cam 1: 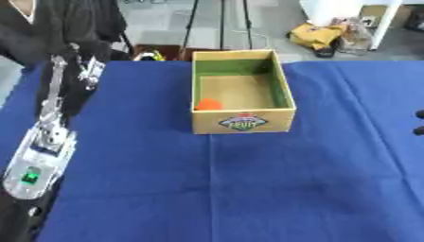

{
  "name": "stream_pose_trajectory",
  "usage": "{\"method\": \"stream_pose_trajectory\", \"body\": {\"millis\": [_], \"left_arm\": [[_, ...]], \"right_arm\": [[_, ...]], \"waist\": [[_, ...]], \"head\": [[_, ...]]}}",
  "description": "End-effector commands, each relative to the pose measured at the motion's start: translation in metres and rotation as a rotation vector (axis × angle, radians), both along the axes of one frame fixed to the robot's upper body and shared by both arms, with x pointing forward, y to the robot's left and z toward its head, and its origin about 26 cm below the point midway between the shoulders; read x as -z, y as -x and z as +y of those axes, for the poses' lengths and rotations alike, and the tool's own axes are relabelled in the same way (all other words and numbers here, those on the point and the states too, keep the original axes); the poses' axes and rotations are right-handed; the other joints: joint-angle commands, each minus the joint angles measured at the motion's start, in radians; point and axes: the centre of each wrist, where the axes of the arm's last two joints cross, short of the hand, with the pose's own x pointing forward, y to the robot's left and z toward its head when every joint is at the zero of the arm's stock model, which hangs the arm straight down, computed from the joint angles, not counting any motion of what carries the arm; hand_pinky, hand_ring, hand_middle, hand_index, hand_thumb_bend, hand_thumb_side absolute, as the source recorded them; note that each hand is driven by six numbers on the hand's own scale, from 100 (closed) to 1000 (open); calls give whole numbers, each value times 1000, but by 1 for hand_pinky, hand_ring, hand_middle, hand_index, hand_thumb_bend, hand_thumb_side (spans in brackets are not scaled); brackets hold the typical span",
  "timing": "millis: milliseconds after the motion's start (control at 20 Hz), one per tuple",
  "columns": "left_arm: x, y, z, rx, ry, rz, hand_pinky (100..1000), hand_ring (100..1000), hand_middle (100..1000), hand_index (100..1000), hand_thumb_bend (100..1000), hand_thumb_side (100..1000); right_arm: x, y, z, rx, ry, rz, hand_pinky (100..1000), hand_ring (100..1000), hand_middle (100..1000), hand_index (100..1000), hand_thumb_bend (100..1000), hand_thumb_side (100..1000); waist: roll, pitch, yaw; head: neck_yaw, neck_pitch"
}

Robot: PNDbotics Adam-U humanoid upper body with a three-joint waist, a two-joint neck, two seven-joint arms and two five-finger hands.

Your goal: Pick up objects on the table and place them in the box.

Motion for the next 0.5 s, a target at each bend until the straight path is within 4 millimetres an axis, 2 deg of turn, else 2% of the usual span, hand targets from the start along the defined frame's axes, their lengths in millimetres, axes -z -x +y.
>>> {"method": "stream_pose_trajectory", "body": {"millis": [50, 250, 500], "left_arm": [[4, 5, 5, 21, 75, -23, 626, 682, 603, 704, 751, 794], [19, 8, 6, 33, 115, 6, 623, 676, 598, 704, 736, 799], [28, 9, 6, 51, 144, 32, 619, 669, 591, 700, 703, 798]], "right_arm": [[-13, 0, -5, 7, 24, -38, 538, 664, 657, 829, 100, 595], [-12, 1, -5, 10, 21, -37, 538, 664, 657, 829, 100, 595], [-13, 0, -5, 11, 23, -38, 537, 663, 656, 829, 100, 595]], "waist": [[-2, -9, 1], [-4, -8, 2], [-5, -5, 1]], "head": [[-4, 2], [-8, 8], [-14, 11]]}}
